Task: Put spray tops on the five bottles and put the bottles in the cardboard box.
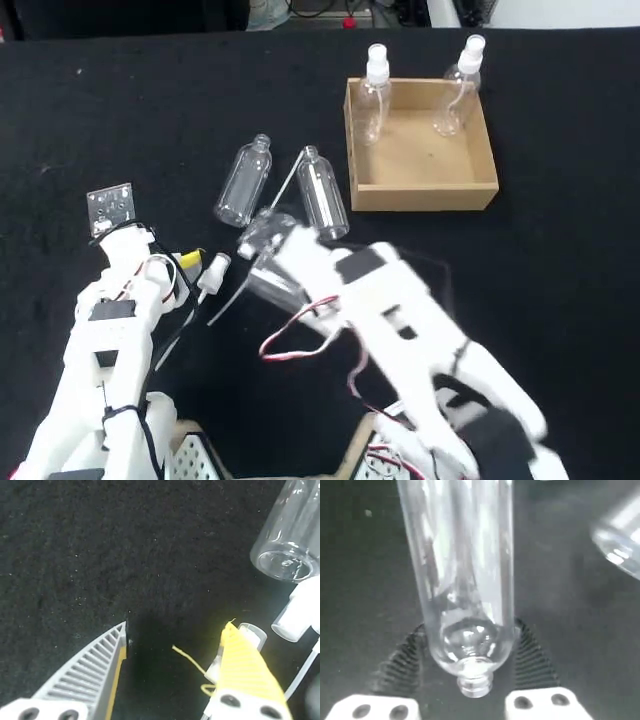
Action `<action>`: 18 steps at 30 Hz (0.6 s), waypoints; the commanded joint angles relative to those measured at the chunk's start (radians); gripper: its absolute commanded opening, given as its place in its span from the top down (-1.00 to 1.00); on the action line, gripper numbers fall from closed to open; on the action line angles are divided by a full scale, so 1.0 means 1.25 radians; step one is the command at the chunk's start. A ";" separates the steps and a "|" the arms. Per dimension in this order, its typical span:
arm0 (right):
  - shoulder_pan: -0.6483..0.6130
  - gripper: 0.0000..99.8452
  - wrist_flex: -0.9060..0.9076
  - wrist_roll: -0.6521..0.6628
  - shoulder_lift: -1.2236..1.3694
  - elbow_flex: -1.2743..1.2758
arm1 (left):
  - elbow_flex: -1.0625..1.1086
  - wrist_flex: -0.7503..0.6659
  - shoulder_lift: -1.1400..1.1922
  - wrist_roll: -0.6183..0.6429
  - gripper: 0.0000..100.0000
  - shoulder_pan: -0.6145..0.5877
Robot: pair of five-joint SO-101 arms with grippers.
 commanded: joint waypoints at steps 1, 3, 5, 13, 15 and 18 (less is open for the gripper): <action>0.122 0.97 0.092 -0.002 -0.145 -0.029 | -0.014 -0.017 -0.017 0.000 0.42 -0.008; 0.195 0.96 0.158 0.023 -0.218 -0.029 | -0.014 -0.017 -0.017 0.000 0.42 -0.008; 0.275 0.96 0.225 0.098 -0.280 -0.029 | -0.014 -0.017 -0.017 0.000 0.42 -0.008; 0.790 0.93 0.255 0.336 -0.381 -0.031 | -0.013 -0.017 -0.017 0.000 0.42 -0.008; 0.930 0.87 0.172 0.357 -0.379 -0.024 | -0.013 -0.017 -0.017 0.000 0.42 -0.008; 1.089 0.76 0.009 0.355 -0.339 0.002 | -0.013 -0.017 -0.017 0.000 0.42 -0.008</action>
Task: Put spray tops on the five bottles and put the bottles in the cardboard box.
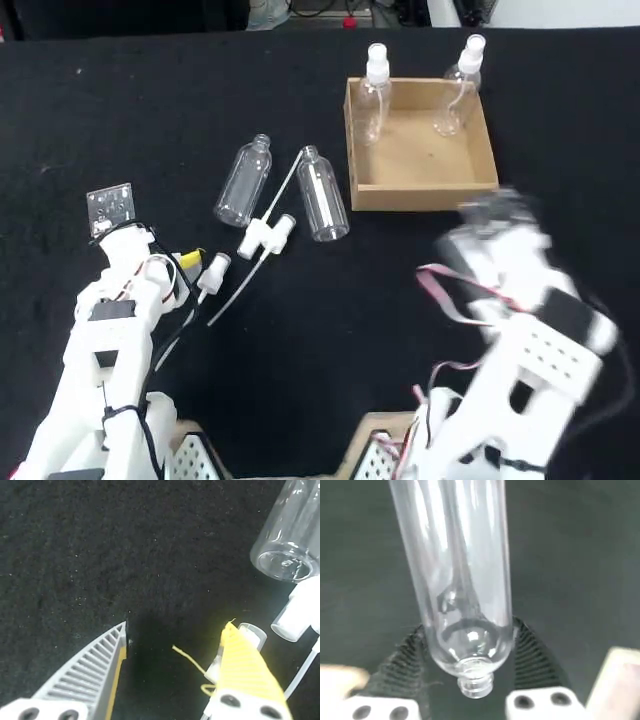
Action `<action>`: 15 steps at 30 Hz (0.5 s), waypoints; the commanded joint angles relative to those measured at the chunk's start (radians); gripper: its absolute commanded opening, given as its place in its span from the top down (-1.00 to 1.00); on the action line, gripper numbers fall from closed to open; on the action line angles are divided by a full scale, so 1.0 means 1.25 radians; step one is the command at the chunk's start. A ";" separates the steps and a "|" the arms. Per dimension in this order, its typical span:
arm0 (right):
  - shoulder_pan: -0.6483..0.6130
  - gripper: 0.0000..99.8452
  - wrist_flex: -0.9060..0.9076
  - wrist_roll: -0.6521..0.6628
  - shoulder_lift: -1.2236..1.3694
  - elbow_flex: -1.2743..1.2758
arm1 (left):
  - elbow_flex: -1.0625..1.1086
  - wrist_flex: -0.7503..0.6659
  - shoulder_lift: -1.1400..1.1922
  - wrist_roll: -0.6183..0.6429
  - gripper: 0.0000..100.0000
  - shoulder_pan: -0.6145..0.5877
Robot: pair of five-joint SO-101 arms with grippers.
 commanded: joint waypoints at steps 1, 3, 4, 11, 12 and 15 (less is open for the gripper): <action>0.206 0.73 -0.190 0.014 0.040 0.009 | -0.013 -0.017 -0.017 0.000 0.42 -0.008; 0.249 0.72 -0.255 0.014 0.107 0.020 | -0.013 -0.017 -0.017 0.000 0.42 -0.007; 0.261 0.72 -0.276 0.014 0.147 0.020 | -0.012 -0.017 -0.017 0.000 0.42 -0.007; 0.257 0.71 -0.338 -0.011 0.440 -0.066 | -0.010 -0.017 -0.017 0.000 0.42 -0.007; 0.250 0.71 -0.317 -0.029 0.470 -0.093 | -0.010 -0.017 -0.017 0.000 0.42 -0.007; 0.230 0.54 -0.193 -0.054 0.521 -0.188 | -0.012 -0.017 -0.016 0.000 0.42 -0.007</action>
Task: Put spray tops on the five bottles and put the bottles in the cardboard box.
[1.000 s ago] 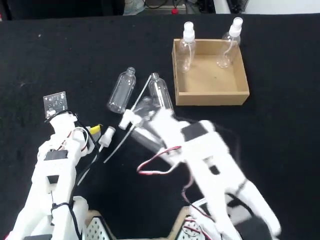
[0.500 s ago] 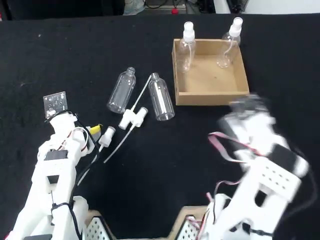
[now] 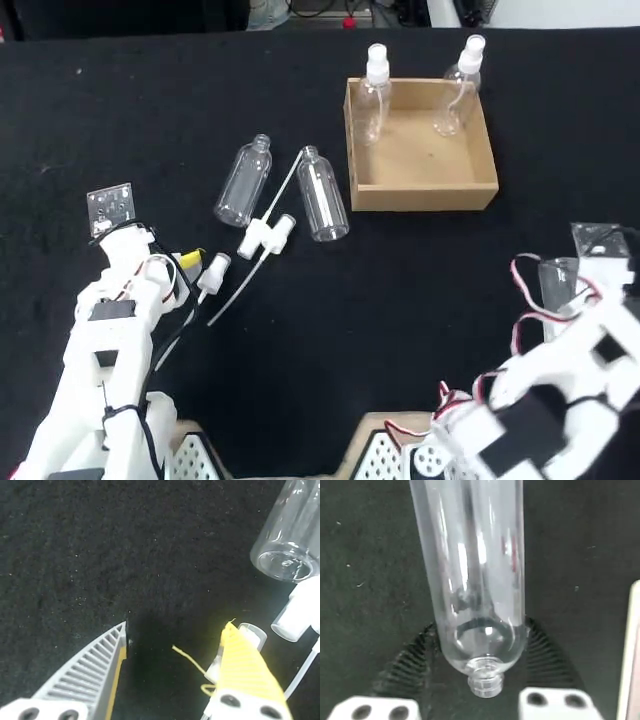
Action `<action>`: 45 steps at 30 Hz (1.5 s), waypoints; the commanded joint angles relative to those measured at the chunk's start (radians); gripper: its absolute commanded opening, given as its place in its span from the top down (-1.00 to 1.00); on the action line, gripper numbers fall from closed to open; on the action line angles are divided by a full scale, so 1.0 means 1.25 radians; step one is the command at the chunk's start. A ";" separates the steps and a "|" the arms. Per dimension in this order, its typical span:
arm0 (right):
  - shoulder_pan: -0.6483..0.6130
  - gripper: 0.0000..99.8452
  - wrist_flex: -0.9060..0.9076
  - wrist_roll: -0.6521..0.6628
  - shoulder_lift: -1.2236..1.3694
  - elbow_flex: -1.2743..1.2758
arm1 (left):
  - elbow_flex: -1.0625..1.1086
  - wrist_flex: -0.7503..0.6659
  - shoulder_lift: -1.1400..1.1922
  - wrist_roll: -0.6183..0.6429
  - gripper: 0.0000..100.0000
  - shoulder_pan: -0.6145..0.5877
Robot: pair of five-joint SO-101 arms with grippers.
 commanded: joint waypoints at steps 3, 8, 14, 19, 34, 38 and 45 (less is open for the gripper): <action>-0.059 0.28 0.238 -0.021 0.044 -0.193 | -0.012 -0.017 -0.015 0.000 0.42 -0.007; -0.108 0.30 0.324 -0.031 0.044 -0.273 | -0.012 -0.017 -0.015 0.000 0.42 -0.007; -0.045 0.34 0.298 -0.041 0.051 -0.365 | -0.010 -0.017 -0.017 -0.002 0.42 -0.007; 0.043 0.66 0.180 0.023 0.053 -0.352 | -0.013 -0.017 -0.015 -0.001 0.42 -0.007; 0.124 0.61 0.151 0.227 0.230 -0.300 | -0.013 -0.017 -0.015 -0.001 0.42 -0.007; 0.060 0.60 0.291 0.225 0.223 -0.319 | -0.013 -0.017 -0.014 -0.001 0.42 -0.007; -0.043 0.60 0.395 0.151 0.196 -0.321 | -0.013 -0.017 -0.014 -0.002 0.42 -0.007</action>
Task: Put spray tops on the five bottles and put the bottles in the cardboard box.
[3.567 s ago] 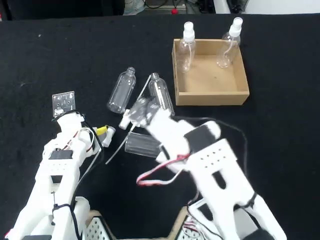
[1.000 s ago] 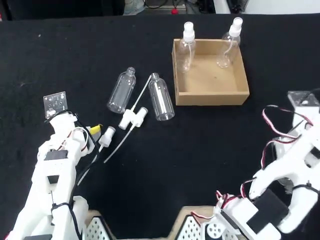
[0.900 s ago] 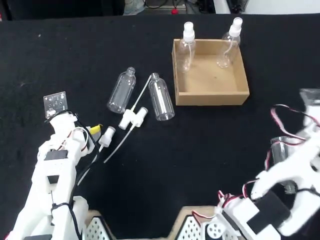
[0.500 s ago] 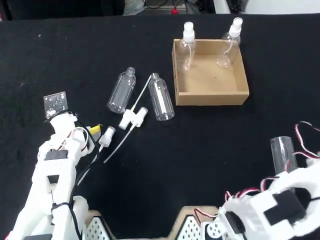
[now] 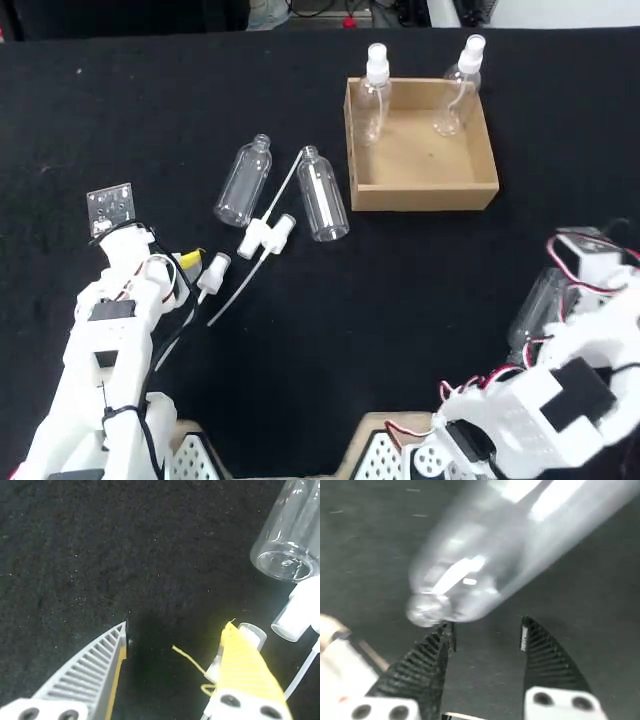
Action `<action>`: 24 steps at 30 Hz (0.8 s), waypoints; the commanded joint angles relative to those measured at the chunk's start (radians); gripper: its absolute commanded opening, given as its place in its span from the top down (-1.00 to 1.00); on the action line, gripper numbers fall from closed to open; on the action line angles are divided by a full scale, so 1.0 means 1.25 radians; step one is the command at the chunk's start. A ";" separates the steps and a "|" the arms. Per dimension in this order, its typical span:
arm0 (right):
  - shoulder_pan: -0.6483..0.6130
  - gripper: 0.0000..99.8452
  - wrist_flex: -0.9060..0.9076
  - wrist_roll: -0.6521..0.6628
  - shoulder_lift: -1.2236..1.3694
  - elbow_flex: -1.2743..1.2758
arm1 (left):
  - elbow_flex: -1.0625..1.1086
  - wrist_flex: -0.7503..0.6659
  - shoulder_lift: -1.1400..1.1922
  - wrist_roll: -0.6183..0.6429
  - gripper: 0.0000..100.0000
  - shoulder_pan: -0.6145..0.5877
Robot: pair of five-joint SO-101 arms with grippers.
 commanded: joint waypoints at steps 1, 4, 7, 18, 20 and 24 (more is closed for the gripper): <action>-0.055 0.60 -0.009 -0.070 -0.046 -0.031 | -0.013 -0.017 -0.015 -0.002 0.42 -0.007; -0.098 0.60 -0.027 -0.103 -0.047 -0.030 | -0.013 -0.017 -0.015 -0.004 0.42 -0.007; -0.141 0.60 -0.015 -0.130 -0.047 -0.030 | -0.013 -0.017 -0.015 -0.005 0.42 -0.007; -0.238 0.60 -0.010 -0.231 -0.078 -0.042 | -0.013 -0.017 -0.015 -0.006 0.42 -0.007; -0.241 0.60 0.015 -0.257 -0.121 -0.056 | -0.013 -0.017 -0.015 -0.006 0.42 -0.007; -0.277 0.60 0.096 -0.266 -0.240 -0.091 | -0.013 -0.017 -0.015 -0.006 0.42 -0.007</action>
